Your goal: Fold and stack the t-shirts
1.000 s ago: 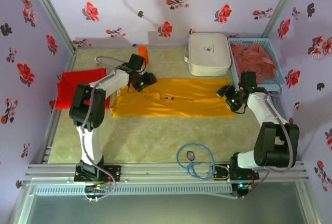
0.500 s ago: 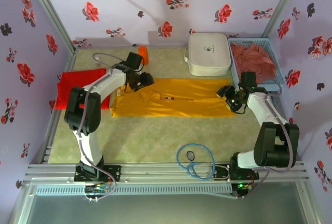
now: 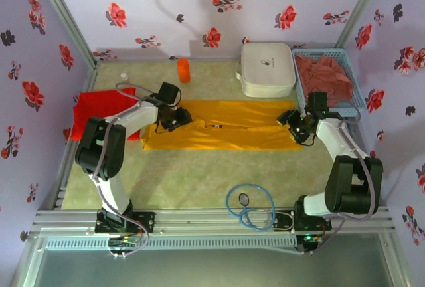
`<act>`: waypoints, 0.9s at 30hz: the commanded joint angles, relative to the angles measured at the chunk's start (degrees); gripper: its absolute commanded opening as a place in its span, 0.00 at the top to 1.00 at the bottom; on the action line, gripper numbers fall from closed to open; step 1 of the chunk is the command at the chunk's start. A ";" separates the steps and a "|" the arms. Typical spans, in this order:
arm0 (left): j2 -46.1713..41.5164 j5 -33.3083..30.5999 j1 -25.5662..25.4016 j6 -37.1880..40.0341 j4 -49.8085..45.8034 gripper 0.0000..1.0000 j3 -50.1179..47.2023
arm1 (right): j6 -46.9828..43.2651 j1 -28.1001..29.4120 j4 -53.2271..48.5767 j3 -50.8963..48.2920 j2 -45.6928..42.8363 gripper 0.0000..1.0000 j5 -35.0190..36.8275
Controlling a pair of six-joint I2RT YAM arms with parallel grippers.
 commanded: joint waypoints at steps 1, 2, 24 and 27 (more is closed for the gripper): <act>2.11 0.16 -0.57 -0.70 1.75 0.53 1.46 | -0.90 0.34 -0.79 -0.74 -0.52 0.32 -0.36; 2.39 0.09 -0.49 -0.70 1.75 0.53 1.66 | -0.91 0.34 -0.79 -0.75 -0.54 0.32 -0.23; 7.23 -2.87 -0.79 1.97 -0.63 1.00 10.11 | -0.97 0.34 -0.53 -0.84 0.05 0.33 -0.36; 8.31 -2.98 -1.11 2.89 -2.40 1.00 13.29 | -0.92 0.34 -0.54 -0.53 0.14 0.33 -0.34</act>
